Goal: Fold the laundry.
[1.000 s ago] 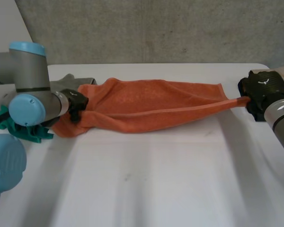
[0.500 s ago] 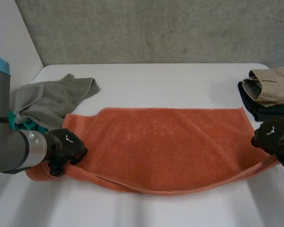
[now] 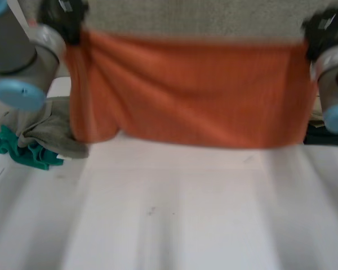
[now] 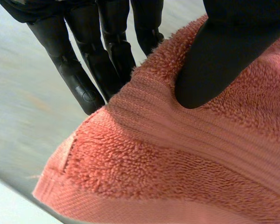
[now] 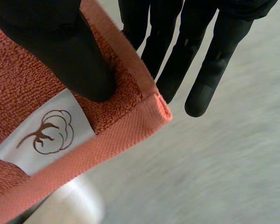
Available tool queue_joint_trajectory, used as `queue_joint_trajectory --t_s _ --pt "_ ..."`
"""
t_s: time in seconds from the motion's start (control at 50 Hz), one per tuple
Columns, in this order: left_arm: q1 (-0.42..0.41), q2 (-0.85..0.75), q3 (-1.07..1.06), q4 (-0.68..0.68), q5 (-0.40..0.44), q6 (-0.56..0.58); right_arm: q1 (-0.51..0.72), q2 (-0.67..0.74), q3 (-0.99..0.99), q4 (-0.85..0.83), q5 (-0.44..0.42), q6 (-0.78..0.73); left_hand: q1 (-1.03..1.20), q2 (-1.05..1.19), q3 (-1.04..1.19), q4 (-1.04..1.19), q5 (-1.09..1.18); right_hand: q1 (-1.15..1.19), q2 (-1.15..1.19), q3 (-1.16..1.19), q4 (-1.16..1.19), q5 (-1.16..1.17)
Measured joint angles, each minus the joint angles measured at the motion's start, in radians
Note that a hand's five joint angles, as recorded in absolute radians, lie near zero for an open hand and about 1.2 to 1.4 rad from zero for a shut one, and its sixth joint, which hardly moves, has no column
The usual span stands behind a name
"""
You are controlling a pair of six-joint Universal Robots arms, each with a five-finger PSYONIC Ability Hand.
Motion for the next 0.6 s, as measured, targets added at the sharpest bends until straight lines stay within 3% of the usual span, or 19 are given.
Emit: queue_joint_trajectory --t_s 0.1,0.22,0.36,0.6 --pt "-0.004 0.007 0.11 0.154 -0.061 -0.149 0.001 -0.019 -0.059 -0.23 0.026 0.159 0.0 0.001 0.0 0.0 0.0 0.0 0.0 0.0 0.0 0.0" --pt "-0.011 0.03 0.043 0.266 -0.086 -0.261 0.026 -0.043 -0.011 -0.309 0.002 0.205 0.0 0.001 0.0 0.0 0.0 0.0 0.0 0.0 0.0 0.011" --pt "0.004 0.031 -0.153 0.283 -0.085 -0.261 0.039 -0.026 0.082 -0.231 -0.042 0.175 0.0 0.002 0.0 0.0 0.0 0.0 0.0 0.0 0.0 0.011" --pt "0.019 0.037 -0.662 0.189 -0.048 -0.145 0.016 0.05 0.377 -0.058 -0.103 0.093 -0.005 -0.019 -0.017 -0.025 -0.003 0.0 0.0 0.0 0.001 0.011"
